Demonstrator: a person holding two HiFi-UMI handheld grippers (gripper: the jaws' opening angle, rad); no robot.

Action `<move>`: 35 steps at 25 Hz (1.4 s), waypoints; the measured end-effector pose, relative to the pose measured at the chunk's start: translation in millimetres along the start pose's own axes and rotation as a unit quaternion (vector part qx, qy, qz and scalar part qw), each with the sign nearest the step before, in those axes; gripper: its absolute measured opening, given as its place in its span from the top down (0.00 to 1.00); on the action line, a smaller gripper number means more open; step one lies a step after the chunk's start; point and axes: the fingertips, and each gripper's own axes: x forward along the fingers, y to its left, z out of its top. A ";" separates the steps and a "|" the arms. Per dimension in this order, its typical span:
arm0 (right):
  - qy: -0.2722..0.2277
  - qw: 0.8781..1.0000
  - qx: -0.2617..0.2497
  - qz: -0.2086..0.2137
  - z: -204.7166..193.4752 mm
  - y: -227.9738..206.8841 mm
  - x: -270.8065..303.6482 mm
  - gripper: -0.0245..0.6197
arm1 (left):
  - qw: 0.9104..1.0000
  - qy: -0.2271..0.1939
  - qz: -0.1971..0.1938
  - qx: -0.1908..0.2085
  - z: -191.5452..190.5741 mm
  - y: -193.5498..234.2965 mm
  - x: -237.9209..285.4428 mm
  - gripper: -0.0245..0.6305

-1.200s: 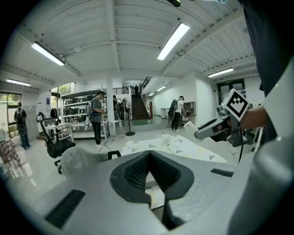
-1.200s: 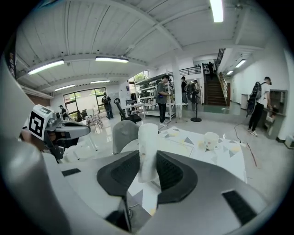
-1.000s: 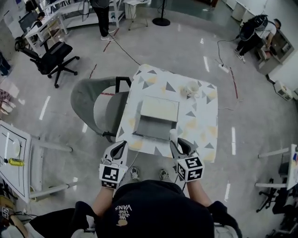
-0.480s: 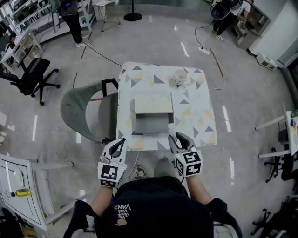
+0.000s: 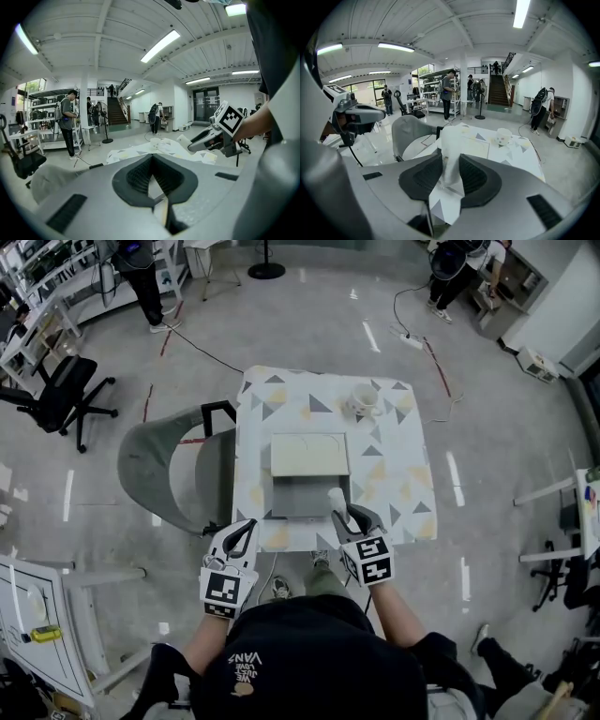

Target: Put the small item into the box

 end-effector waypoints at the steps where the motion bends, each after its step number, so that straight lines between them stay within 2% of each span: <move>1: 0.005 1.000 -0.005 0.002 -0.9 -2.3 7.0 0.79 | 1.000 0.001 0.002 -0.001 0.4 1.1 2.3 0.95; 17: 0.092 0.992 -0.077 0.044 -40.6 -17.2 99.9 0.79 | 0.999 0.010 0.032 -0.021 0.8 7.6 15.4 0.95; 35: 0.184 0.963 -0.171 0.102 -70.3 -1.1 160.5 0.79 | 0.993 0.030 0.100 -0.049 -15.8 24.6 -2.7 0.95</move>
